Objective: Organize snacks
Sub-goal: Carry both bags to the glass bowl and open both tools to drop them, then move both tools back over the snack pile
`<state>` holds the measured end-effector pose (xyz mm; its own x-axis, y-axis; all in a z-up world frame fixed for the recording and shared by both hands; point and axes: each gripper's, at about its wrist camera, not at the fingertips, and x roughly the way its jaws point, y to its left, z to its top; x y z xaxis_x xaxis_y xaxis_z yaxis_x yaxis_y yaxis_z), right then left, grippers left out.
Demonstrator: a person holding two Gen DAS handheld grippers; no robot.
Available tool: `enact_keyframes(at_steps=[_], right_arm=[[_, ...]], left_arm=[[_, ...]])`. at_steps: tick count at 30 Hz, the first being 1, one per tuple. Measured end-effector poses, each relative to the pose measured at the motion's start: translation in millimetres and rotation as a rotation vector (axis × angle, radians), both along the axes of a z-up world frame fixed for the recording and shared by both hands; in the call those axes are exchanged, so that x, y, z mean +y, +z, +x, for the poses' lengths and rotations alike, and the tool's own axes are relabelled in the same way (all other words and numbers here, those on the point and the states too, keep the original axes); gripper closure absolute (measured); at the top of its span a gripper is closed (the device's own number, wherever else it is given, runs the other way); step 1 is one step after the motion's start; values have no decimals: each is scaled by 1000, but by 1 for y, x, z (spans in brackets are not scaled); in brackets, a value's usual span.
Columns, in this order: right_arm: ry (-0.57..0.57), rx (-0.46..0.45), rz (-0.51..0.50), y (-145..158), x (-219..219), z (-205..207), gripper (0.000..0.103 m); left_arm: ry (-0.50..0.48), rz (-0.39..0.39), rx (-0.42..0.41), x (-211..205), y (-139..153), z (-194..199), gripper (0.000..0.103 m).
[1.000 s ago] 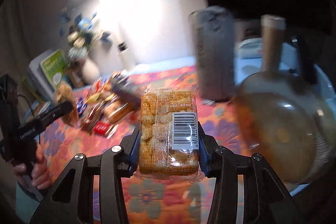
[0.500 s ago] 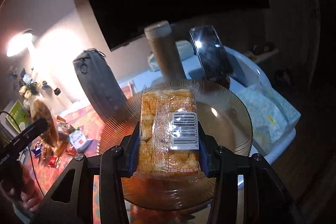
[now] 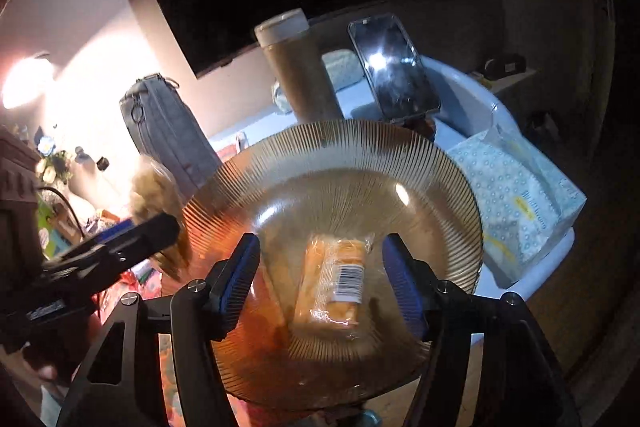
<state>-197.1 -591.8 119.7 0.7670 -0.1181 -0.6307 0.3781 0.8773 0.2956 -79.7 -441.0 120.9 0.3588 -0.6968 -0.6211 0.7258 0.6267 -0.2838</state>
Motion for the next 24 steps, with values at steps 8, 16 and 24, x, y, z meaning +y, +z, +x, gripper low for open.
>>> enact_keyframes(at_steps=[8, 16, 24], right_arm=[[-8, -13, 8, 6, 6, -1, 40], [22, -43, -25, 26, 33, -5, 40], [144, -32, -26, 26, 92, 17, 40]], left_arm=[[40, -88, -13, 32, 15, 6, 17], [111, -111, -36, 89, 27, 6, 17], [362, -87, -78, 217, 38, 7, 17]])
